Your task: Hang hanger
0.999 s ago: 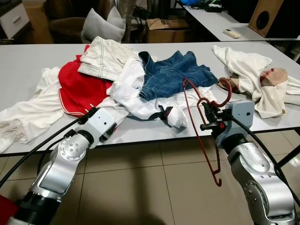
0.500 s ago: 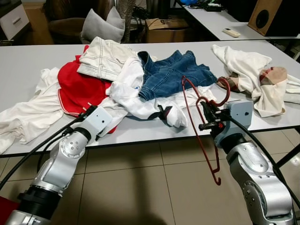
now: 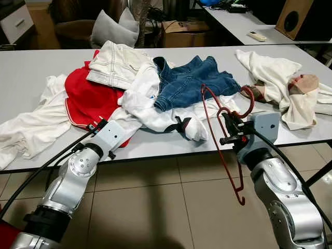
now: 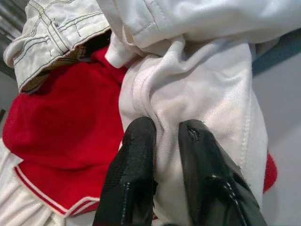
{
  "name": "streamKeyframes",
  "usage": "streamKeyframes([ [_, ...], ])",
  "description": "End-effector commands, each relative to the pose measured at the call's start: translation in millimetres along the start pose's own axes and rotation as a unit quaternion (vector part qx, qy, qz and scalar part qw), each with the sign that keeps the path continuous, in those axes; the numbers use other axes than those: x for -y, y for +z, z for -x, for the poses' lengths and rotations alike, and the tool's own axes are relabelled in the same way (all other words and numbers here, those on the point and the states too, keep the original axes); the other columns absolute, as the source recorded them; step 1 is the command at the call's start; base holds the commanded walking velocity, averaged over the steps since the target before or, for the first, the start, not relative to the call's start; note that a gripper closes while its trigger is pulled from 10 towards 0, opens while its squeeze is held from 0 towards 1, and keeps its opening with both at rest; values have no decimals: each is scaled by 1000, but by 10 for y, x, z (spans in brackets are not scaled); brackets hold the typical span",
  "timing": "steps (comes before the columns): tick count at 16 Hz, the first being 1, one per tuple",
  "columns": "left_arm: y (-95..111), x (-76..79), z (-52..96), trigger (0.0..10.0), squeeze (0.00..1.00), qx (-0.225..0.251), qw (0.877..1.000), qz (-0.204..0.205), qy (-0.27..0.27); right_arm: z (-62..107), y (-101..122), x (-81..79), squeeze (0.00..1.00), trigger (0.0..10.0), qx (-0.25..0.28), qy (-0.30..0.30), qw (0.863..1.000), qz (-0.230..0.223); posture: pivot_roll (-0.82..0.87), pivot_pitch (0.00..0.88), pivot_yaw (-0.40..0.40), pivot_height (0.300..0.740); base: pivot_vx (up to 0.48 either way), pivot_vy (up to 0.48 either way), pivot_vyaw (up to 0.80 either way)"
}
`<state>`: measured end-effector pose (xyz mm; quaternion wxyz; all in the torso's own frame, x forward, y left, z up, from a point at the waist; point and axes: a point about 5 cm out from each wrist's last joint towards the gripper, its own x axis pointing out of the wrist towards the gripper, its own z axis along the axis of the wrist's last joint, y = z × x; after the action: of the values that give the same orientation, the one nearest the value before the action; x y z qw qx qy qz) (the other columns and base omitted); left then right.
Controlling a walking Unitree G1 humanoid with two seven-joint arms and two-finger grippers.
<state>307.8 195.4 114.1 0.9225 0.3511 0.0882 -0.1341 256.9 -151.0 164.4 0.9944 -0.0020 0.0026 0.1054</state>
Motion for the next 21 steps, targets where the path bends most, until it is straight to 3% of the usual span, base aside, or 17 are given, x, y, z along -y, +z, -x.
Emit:
streamKeyframes([
  [1, 73, -45, -17, 0, 0, 17, 1000, 23, -2, 5, -9, -4, 0, 10000, 1, -1, 1000, 2, -124, 0, -9, 740, 0, 0, 0],
  [5, 160, -55, -31, 0, 0, 43, 996, 82, -13, 3, -10, 5, 0, 10000, 0, -2, 1000, 4, -125, 0, -13, 740, 0, 0, 0],
  [7, 250, -35, -29, 0, 0, 65, 987, 141, -33, -5, -13, 13, 0, 10000, 0, -4, 1000, 4, -123, 0, -14, 740, 0, 0, 0],
  [9, 416, -29, -7, 0, 0, 106, 963, 240, -67, -11, -8, 13, 0, 10000, 1, -5, 1000, 3, -125, 0, -13, 740, 0, 0, 0],
  [13, 705, -91, 37, 0, 0, 173, 918, 336, -118, -11, -15, 24, 0, 10000, 2, -9, 1000, 2, -122, 0, -9, 740, 0, 0, 0],
  [14, 825, -147, 57, 0, 0, 200, 899, 368, -127, -17, -16, 25, 0, 10000, 3, -12, 1000, 0, -121, 0, -9, 740, 0, 0, 0],
  [18, 1155, -261, 140, 0, 0, 274, 846, 426, -164, -14, -20, 21, 0, 10000, 3, -13, 1000, -1, -122, 0, -9, 740, 0, 0, 0],
  [21, 1243, -378, 170, 0, 0, 305, 820, 459, -158, -14, -8, 39, 0, 10000, 6, -17, 1000, 1, -128, 0, -2, 740, 0, 0, 0],
])
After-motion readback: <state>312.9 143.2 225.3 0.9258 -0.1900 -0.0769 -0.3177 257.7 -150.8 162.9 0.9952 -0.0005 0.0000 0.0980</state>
